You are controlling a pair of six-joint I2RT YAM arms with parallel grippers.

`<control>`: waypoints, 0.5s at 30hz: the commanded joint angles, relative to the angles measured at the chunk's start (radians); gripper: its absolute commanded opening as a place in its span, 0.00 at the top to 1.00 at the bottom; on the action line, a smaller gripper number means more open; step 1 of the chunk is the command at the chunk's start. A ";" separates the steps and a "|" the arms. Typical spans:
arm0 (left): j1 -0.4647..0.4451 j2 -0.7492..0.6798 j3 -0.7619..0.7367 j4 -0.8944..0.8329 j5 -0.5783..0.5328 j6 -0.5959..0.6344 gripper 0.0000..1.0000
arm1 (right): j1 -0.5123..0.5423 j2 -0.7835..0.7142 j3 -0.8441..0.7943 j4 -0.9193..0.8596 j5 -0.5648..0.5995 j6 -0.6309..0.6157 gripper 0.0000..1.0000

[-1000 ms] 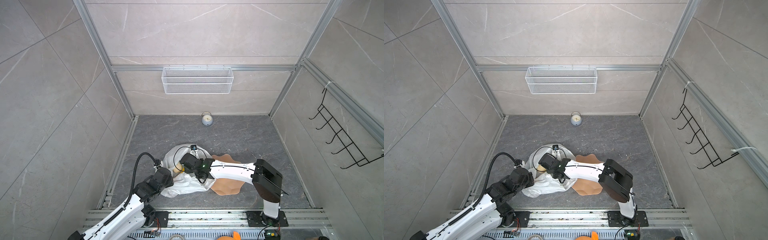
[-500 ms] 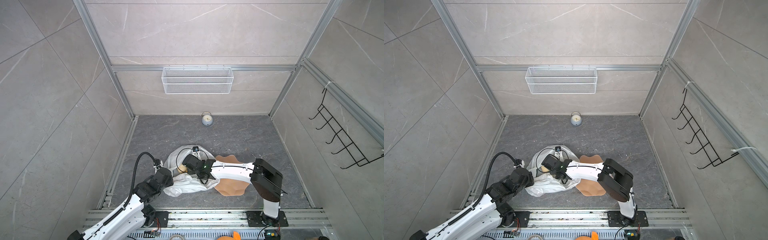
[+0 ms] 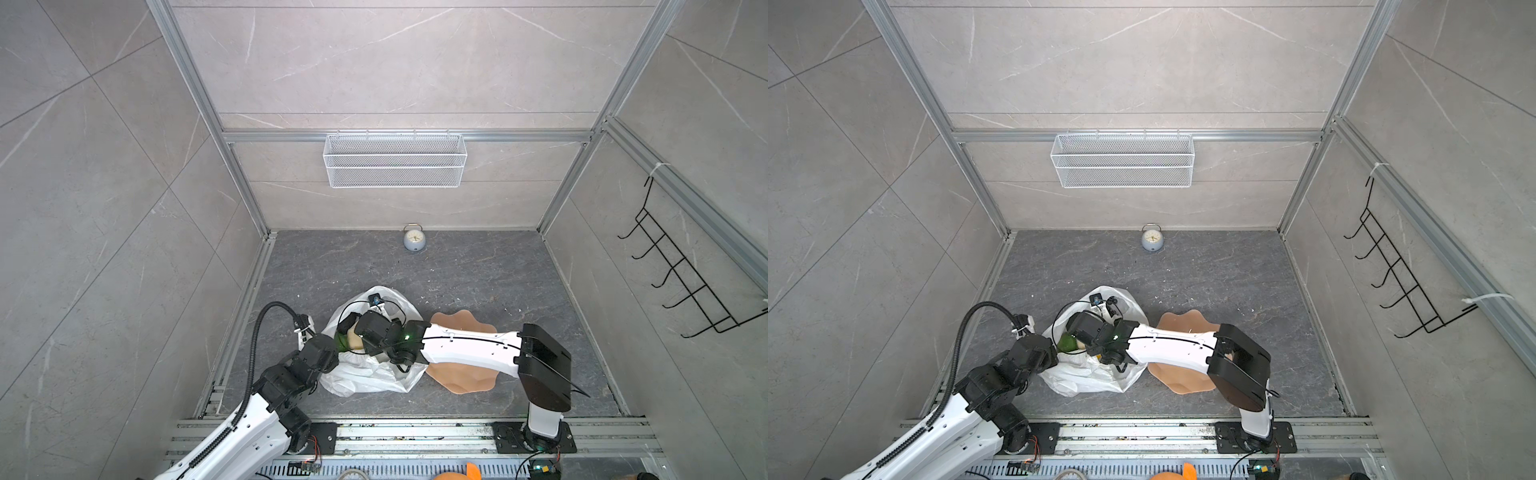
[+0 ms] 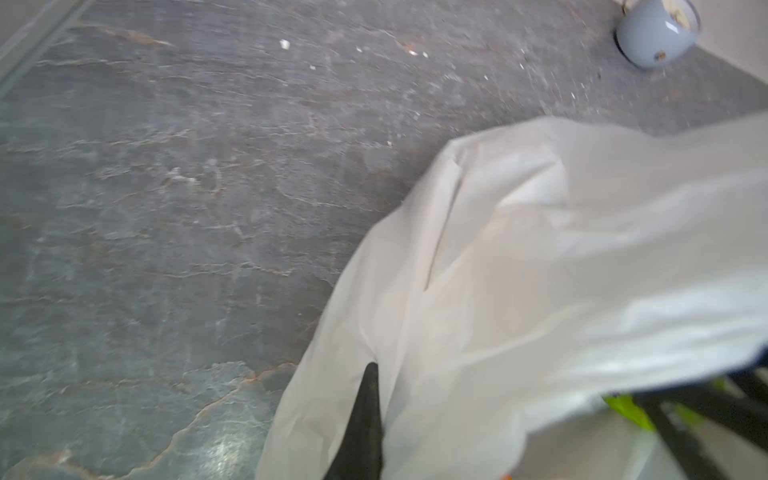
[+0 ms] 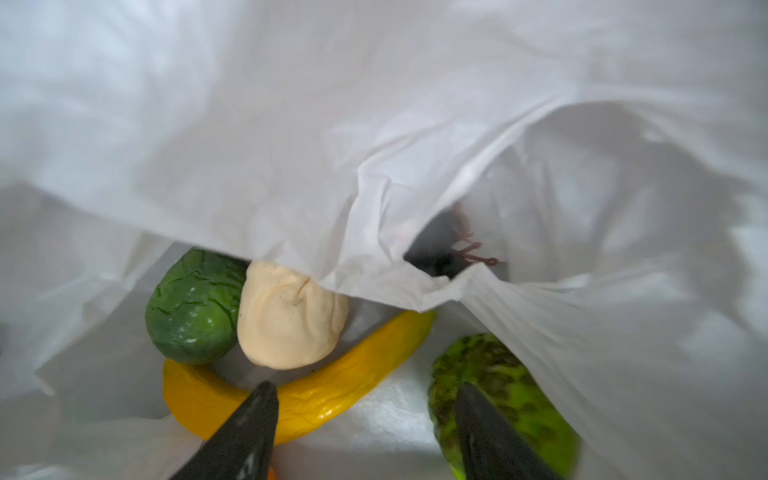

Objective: Take the fake fruits out of the plastic bag

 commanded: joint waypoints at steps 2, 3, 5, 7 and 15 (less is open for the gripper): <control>-0.083 0.109 0.054 0.094 -0.022 0.068 1.00 | -0.008 -0.057 -0.048 -0.136 0.093 0.063 0.30; -0.092 0.125 0.054 0.095 -0.031 0.060 1.00 | -0.011 -0.062 -0.064 -0.139 0.096 0.075 0.30; -0.099 0.143 0.046 0.111 -0.034 0.056 1.00 | -0.018 -0.067 -0.089 -0.131 0.090 0.082 0.30; -0.101 0.151 0.040 0.120 -0.037 0.054 1.00 | -0.035 -0.068 -0.114 -0.105 0.071 0.080 0.31; -0.106 0.156 0.025 0.115 -0.037 0.060 1.00 | -0.010 -0.054 -0.083 -0.017 0.023 -0.034 0.36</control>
